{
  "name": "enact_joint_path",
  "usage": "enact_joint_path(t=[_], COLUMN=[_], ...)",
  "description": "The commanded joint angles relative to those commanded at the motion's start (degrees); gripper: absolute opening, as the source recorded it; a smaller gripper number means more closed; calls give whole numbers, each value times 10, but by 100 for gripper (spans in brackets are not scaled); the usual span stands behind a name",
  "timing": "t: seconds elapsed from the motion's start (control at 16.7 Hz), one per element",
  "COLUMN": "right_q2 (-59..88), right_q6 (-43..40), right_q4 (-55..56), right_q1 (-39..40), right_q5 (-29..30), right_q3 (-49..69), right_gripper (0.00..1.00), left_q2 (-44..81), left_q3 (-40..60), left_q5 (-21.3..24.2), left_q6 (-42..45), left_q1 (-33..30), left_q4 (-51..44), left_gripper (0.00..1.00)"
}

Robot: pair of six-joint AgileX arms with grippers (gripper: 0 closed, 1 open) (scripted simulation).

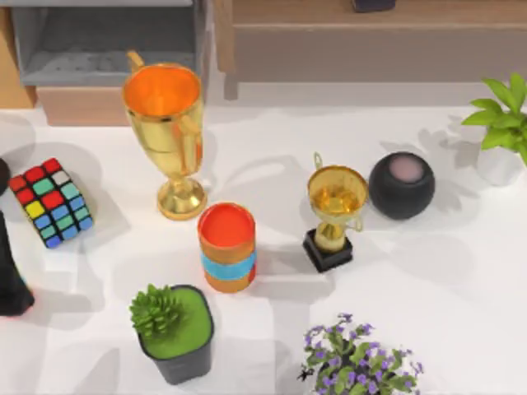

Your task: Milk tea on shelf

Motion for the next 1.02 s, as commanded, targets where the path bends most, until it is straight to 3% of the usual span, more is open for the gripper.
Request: enact_joint_path(t=[0.78, 1.02], right_q2=[-33, -63], right_q6=[2, 10], right_q4=[-36, -45], right_q1=[-1, 29], right_q5=[-1, 24], right_q3=[0, 46], right_gripper=[0, 0], left_q2=[0, 0], left_q3=[0, 0], left_q5=[0, 0], left_q6=[0, 0], left_q1=[0, 0], left_q4=[0, 0], left_gripper=[100, 100])
